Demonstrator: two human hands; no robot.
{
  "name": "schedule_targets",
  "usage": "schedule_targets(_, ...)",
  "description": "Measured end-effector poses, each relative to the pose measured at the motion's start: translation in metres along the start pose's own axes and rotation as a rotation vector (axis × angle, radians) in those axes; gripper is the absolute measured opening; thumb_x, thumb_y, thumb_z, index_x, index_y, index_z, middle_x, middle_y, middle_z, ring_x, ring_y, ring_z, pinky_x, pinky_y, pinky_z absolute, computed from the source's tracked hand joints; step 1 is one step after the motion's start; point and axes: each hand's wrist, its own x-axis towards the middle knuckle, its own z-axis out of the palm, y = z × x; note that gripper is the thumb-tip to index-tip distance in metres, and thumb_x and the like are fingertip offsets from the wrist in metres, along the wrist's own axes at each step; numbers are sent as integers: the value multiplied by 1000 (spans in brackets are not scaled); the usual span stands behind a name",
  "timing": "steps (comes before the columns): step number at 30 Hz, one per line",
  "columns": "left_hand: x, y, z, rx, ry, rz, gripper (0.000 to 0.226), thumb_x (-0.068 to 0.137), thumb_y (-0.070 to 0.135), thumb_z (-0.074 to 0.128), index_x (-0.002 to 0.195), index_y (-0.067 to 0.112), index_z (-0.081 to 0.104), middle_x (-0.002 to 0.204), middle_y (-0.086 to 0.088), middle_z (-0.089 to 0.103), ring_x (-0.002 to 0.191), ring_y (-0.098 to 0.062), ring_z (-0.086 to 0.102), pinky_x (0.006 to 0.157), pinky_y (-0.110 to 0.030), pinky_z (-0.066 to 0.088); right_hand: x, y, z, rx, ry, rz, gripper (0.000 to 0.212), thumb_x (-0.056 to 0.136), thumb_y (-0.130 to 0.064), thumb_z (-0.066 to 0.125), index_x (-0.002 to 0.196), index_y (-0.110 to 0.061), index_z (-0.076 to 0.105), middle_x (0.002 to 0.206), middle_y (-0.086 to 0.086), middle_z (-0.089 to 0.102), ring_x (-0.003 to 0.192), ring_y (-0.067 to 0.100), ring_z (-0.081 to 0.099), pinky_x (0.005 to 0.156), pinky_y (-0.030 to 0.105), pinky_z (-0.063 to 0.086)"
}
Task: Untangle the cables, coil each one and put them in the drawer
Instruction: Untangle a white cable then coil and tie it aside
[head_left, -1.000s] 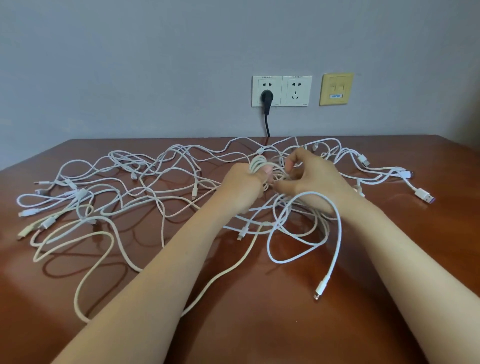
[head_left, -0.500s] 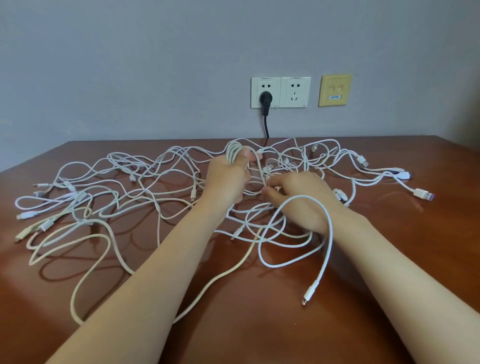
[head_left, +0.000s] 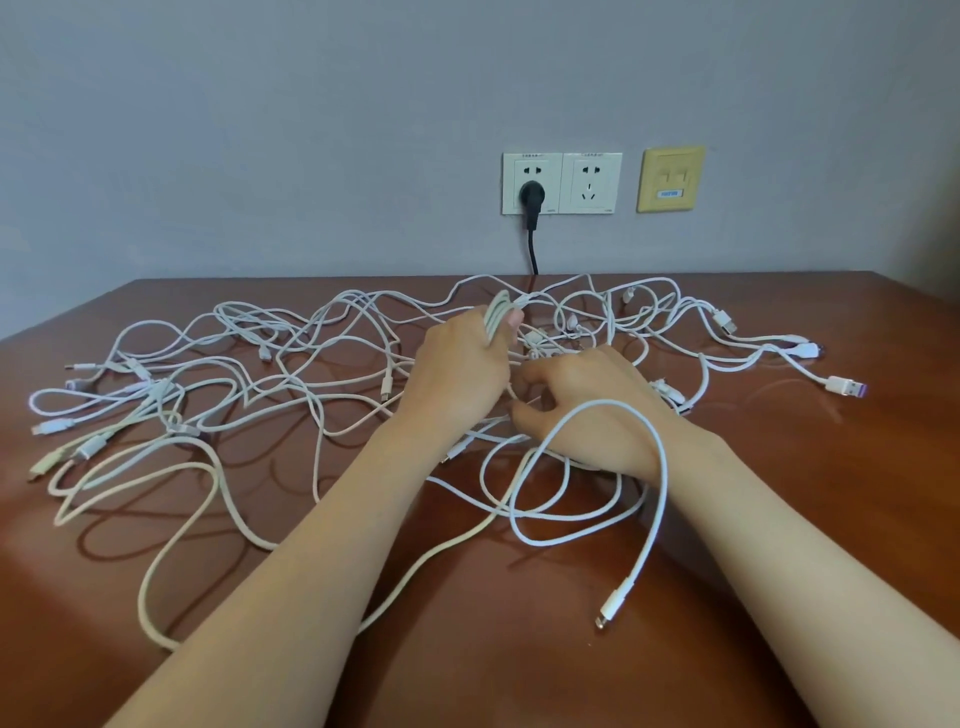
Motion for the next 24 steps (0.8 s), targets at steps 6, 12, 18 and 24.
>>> schedule_targets(6,4,0,-2,-216,3,-108,42,99,41,32,67,19,49,56,1,47,65,-24,49,67,-32,37,0,0,-1,105,-27,49,4,80,-29,57,81,-27,54,74,-6,58,77,18,52,71,27,32)
schedule_targets(12,10,-6,-3,-730,23,-342,40,100,34,36,69,14,51,49,4,60,60,-21,67,72,-36,57,1,3,0,155,-58,79,7,82,-29,58,84,-23,59,74,-6,60,81,18,56,71,29,40)
schedule_targets(18,16,-8,-14,-1165,63,-582,39,102,33,31,70,14,39,32,9,31,26,-6,32,32,-12,33,1,2,0,204,-84,110,7,78,-28,62,74,-30,57,63,-14,53,77,13,55,71,26,41)
schedule_targets(24,19,-15,-24,-996,143,-608,36,102,31,32,71,15,40,30,11,27,25,-5,22,33,-8,21,3,9,-4,495,-19,97,18,75,-23,75,65,-31,63,64,-10,65,66,6,59,72,25,48)
